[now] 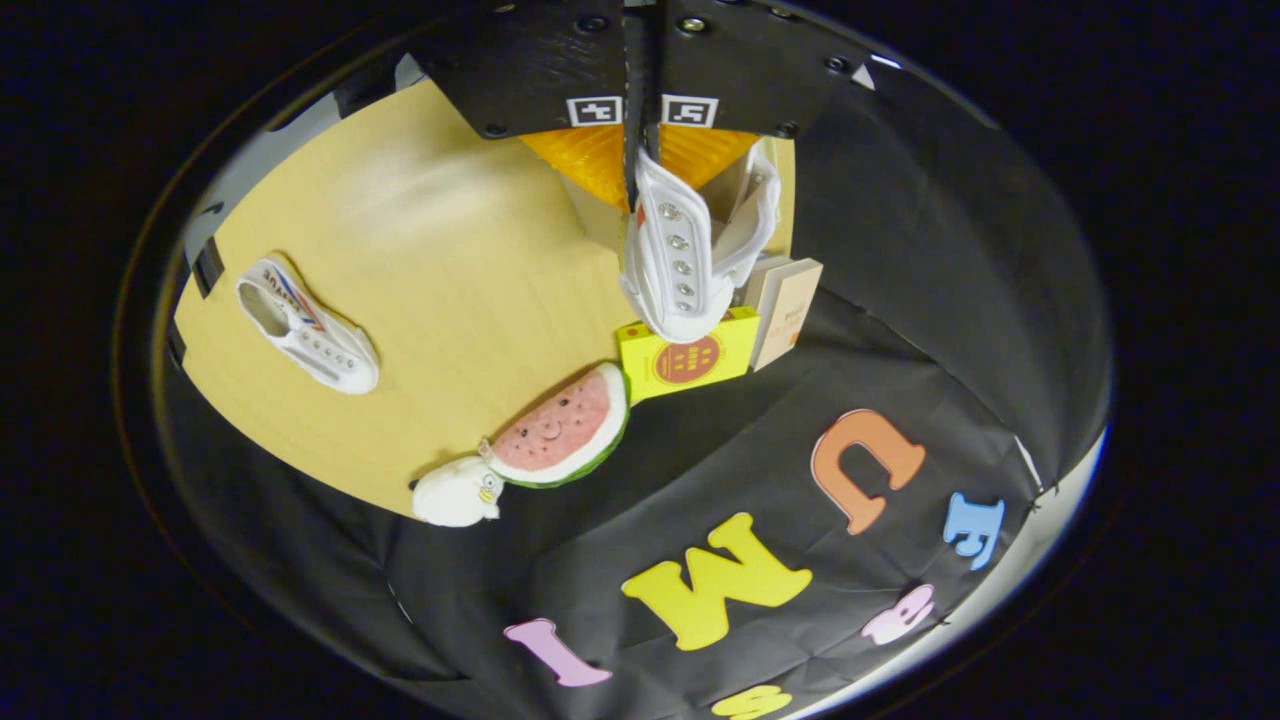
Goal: Open the storage box then place both shoes into the box .Put the left shoe in first, then the right shoe, with the right side of both shoes facing outward in a uniform manner.
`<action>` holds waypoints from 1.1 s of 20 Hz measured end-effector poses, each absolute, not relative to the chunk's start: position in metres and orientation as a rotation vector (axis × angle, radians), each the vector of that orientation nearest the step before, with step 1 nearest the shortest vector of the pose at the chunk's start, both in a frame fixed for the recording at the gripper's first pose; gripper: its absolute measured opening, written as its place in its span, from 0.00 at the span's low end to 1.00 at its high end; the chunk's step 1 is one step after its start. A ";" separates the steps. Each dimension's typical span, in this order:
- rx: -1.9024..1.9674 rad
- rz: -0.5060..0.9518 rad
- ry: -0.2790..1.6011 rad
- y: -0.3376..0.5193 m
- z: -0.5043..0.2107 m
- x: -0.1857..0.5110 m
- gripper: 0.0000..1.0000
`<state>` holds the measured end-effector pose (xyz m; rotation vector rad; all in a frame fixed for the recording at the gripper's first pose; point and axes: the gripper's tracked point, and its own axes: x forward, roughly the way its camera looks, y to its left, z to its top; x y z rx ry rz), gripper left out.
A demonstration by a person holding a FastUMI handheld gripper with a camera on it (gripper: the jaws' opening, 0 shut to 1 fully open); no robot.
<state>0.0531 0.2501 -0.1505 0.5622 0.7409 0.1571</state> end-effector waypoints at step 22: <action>0.602 0.158 0.765 0.372 -0.230 0.043 0.00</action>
